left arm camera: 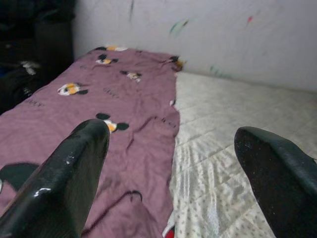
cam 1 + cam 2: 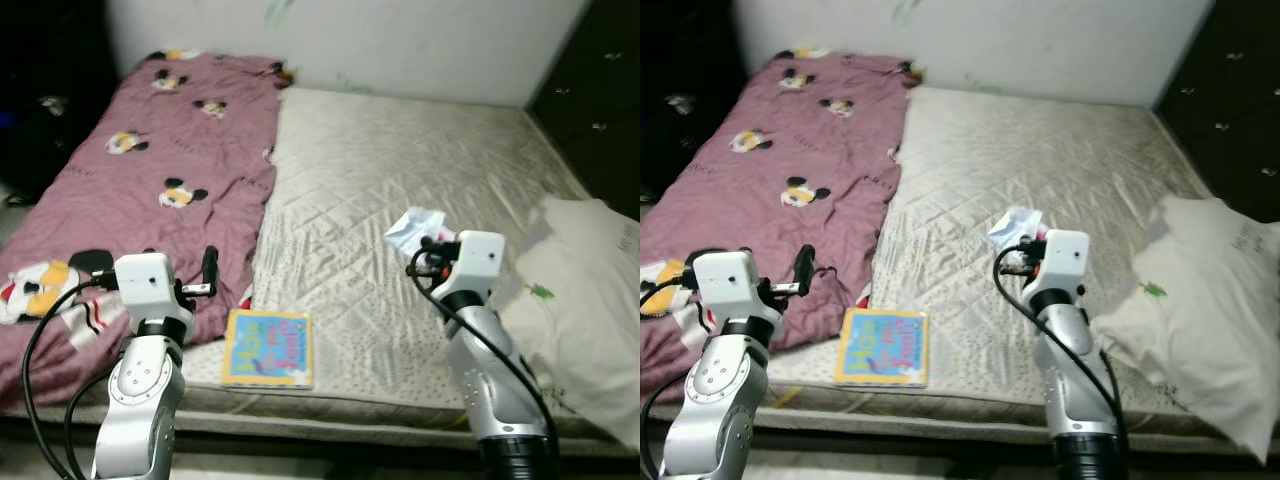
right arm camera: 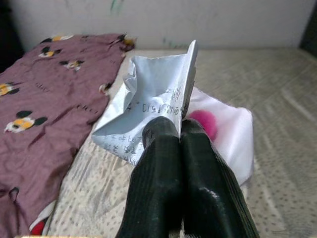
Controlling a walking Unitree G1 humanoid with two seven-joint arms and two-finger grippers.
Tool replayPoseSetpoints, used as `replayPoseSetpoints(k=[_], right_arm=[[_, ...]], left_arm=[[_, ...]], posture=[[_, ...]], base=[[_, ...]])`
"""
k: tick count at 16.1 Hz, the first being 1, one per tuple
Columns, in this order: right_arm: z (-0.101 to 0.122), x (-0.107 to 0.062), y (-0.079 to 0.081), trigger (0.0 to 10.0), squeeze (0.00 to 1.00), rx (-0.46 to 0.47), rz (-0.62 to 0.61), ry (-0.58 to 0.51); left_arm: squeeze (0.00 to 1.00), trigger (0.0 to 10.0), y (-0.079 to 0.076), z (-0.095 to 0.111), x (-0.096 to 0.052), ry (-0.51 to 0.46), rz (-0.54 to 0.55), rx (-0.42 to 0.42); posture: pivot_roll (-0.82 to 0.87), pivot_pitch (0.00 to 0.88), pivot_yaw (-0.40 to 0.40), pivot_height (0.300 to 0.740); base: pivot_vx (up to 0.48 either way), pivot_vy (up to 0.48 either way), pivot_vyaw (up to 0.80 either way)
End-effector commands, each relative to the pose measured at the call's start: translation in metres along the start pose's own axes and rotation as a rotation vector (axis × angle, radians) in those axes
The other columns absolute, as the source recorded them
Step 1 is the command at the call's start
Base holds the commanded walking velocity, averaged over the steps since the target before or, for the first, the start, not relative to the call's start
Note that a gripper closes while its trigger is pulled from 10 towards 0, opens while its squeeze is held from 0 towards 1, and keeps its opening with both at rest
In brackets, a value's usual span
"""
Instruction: Clean up the room
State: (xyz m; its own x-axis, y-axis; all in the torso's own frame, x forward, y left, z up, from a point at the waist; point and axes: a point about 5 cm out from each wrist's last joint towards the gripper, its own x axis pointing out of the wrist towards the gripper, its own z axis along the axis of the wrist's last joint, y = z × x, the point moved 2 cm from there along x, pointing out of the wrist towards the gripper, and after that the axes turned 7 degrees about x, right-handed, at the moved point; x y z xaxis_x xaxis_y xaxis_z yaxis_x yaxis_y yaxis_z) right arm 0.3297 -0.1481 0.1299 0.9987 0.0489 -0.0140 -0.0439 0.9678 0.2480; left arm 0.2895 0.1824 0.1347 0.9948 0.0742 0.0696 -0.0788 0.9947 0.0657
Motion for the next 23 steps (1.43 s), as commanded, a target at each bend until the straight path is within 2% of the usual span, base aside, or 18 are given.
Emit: replayPoseSetpoints(k=[1, 3, 8, 20, 23], right_arm=[[0.0039, 0.0011, 0.005, 10.0, 0.0, 0.007, 0.014, -0.013], [0.0023, 0.0012, 0.0064, 10.0, 0.0, -0.002, 0.022, -0.007], [0.0018, 0.0022, 0.0063, 10.0, 0.0, -0.008, 0.033, 0.004], [0.0016, 0.0039, 0.0076, 10.0, 0.0, -0.015, 0.036, 0.004], [0.0013, 0.0041, 0.0074, 10.0, 0.0, -0.015, 0.032, 0.004]], left_arm=[[0.0, 10.0, 0.0033, 0.0004, -0.0008, 0.003, 0.005, 0.004], [0.0, 10.0, -0.0002, 0.004, -0.0022, -0.03, -0.027, 0.0], [0.0, 10.0, -0.0045, 0.005, -0.0051, -0.029, -0.066, -0.018], [0.0, 10.0, -0.0051, 0.0044, -0.0055, -0.025, -0.081, -0.023], [0.0, 10.0, -0.0034, 0.0015, -0.004, -0.001, -0.039, -0.006]], posture=[[-0.01, 0.087, -0.068, 0.74], [-0.01, 0.086, -0.068, 0.74], [-0.01, 0.081, -0.074, 0.74], [-0.01, 0.087, -0.072, 0.74], [-0.01, 0.09, -0.071, 0.74]], base=[[0.0, 0.48, 0.0], [0.0, 0.0, 0.0], [0.055, 0.0, -0.27], [0.289, 0.0, -0.04], [0.095, 0.0, 0.0]])
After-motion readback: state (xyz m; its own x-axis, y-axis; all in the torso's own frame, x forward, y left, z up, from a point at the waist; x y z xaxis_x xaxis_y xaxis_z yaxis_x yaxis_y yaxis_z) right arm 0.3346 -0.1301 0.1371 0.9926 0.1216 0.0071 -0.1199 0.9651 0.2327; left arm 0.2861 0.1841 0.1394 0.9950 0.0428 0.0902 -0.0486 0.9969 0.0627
